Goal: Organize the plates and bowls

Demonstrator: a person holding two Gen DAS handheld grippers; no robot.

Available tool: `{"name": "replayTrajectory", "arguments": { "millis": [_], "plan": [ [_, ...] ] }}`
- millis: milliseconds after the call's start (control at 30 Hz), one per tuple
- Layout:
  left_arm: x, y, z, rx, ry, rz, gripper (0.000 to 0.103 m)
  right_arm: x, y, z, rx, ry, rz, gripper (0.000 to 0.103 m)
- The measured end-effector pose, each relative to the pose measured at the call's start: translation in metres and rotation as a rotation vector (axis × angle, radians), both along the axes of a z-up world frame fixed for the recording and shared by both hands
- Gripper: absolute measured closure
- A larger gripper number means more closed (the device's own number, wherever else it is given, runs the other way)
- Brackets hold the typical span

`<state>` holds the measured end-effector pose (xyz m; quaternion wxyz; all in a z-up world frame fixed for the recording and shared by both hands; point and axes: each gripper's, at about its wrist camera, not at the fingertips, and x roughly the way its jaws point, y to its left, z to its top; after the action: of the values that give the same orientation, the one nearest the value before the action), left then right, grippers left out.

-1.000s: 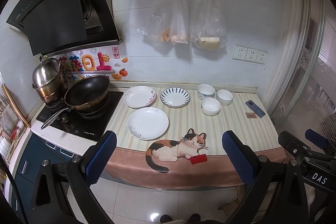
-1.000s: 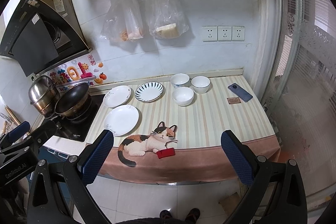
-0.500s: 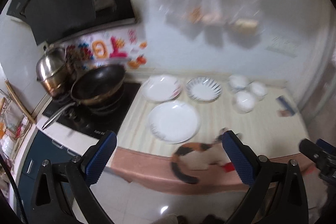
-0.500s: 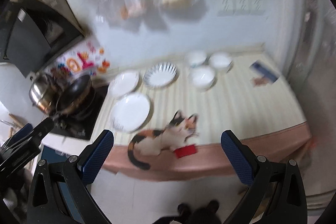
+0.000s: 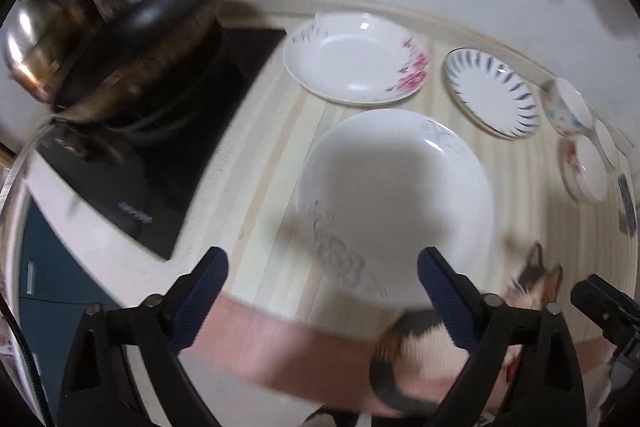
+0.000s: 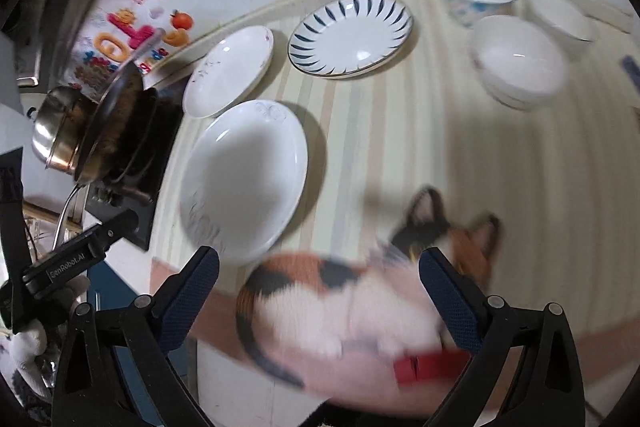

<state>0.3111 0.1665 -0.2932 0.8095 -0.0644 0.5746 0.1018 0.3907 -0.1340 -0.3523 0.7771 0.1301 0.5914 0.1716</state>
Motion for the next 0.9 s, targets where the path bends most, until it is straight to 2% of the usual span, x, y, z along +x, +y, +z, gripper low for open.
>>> {"name": "replayTrajectory", "arguments": {
  "millis": [67,167,233,300,367,400,433,500,667,900],
  "plan": [
    [0.021,0.009,-0.023,-0.021,0.038,0.013,0.013,0.031,0.011,-0.026,0.009,0.019,0.012,0.005],
    [0.049,0.016,-0.048,-0.050,0.085,0.008,0.021,0.070,0.032,-0.061,0.031,0.075,0.043,0.018],
    [0.063,0.023,-0.066,-0.081,0.120,0.009,0.029,0.091,0.048,-0.084,0.045,0.119,0.073,0.033],
    [0.074,0.030,-0.080,-0.111,0.148,0.014,0.043,0.103,0.058,-0.098,0.060,0.147,0.093,0.040],
    [0.080,0.035,-0.090,-0.150,0.161,0.017,0.052,0.110,0.068,-0.106,0.069,0.151,0.116,0.052],
    [0.081,0.037,-0.093,-0.169,0.166,0.017,0.057,0.112,0.074,-0.108,0.069,0.149,0.131,0.063],
    [0.081,0.038,-0.095,-0.176,0.170,0.018,0.058,0.114,0.080,-0.110,0.064,0.152,0.147,0.074],
    [0.081,0.036,-0.095,-0.168,0.161,0.004,0.059,0.114,0.088,-0.112,0.067,0.159,0.166,0.086],
    [0.077,0.035,-0.093,-0.153,0.146,0.005,0.065,0.113,0.099,-0.110,0.061,0.151,0.162,0.087],
    [0.076,0.026,-0.087,-0.176,0.125,0.003,0.065,0.108,0.081,-0.103,0.052,0.155,0.157,0.087]
  ]
}}
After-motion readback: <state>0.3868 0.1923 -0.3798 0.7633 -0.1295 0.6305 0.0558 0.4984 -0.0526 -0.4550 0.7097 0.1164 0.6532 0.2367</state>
